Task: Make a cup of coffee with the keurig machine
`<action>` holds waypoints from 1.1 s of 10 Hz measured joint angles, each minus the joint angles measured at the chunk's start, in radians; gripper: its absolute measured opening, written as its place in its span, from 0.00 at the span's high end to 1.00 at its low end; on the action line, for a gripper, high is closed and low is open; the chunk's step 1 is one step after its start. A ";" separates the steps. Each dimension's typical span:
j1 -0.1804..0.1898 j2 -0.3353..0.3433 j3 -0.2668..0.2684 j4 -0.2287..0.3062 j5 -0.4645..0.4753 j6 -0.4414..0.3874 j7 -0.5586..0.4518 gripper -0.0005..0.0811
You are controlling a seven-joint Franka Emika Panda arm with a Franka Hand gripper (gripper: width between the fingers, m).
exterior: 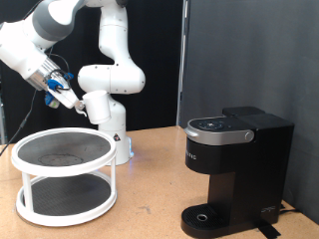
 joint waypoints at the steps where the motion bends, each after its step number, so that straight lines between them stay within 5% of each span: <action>1: 0.003 -0.002 0.031 -0.017 0.022 0.015 0.058 0.99; 6: 0.037 -0.023 0.240 -0.138 0.281 0.395 0.380 0.99; 9: 0.090 -0.008 0.332 -0.151 0.398 0.559 0.440 0.99; 11: 0.110 0.011 0.352 -0.145 0.427 0.584 0.440 0.99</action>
